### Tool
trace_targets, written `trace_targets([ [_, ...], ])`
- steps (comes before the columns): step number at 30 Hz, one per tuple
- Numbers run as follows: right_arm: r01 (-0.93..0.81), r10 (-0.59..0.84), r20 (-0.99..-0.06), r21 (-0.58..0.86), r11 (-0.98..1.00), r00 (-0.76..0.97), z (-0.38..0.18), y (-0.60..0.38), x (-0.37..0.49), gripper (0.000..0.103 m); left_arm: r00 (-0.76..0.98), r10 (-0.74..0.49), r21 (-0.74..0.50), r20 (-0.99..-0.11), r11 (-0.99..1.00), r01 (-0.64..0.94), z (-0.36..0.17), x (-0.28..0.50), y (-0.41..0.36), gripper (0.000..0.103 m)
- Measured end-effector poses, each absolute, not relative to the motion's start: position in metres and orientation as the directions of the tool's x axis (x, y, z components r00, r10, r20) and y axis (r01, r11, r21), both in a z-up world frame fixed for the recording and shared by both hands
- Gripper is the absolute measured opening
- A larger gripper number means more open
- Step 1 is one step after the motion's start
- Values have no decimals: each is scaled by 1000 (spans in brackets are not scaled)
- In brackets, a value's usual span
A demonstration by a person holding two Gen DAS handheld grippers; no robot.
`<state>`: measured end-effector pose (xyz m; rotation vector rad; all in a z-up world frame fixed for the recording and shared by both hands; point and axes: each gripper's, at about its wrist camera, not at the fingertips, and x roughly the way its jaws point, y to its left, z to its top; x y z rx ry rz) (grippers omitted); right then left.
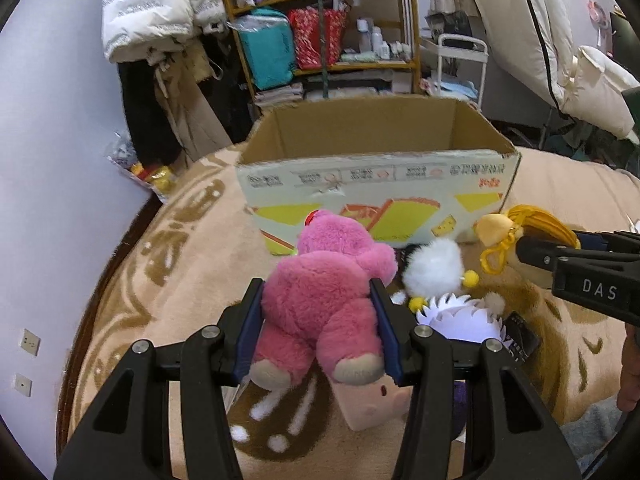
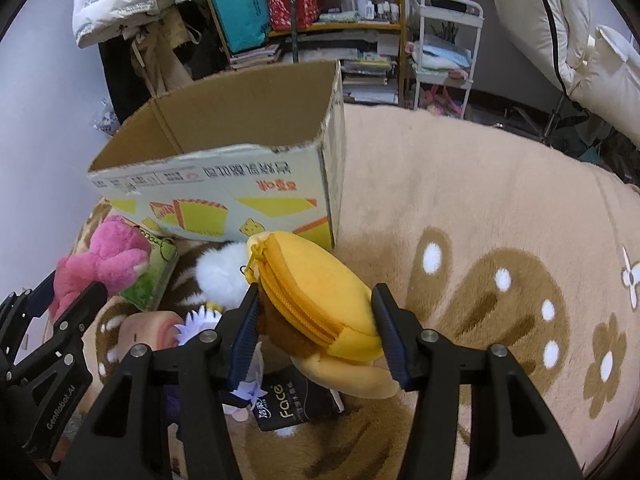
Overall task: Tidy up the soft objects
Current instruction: 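Lift the pink bear with the left tool while the right tool lifts the yellow dog, then drop the pink bear and yellow dog into the cardboard box, opening both tools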
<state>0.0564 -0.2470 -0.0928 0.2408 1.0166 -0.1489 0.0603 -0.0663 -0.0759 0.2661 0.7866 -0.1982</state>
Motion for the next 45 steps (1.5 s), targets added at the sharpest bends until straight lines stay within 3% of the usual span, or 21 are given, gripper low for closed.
trace_targets([
  [11, 209, -34, -741, 144, 967, 671, -47, -236, 36, 55, 765, -23, 193, -643, 962, 192, -55, 55, -49, 50],
  [19, 149, -17, -628, 158, 976, 778, -4, -221, 27, 55, 848, -79, 193, -524, 959, 208, -14, 35, -49, 50],
  [25, 113, -26, -548, 126, 986, 836, 36, -214, 30, 55, 899, -102, 259, -425, 938, 229, 23, 30, -58, 50],
  [35, 87, -33, -457, 99, 991, 889, 83, -210, 65, 55, 934, -129, 232, -335, 949, 214, 71, 63, -66, 50],
  [45, 101, -21, -469, 145, 984, 883, 64, -217, 100, 56, 923, -129, 205, -364, 955, 215, 60, 108, -74, 50],
])
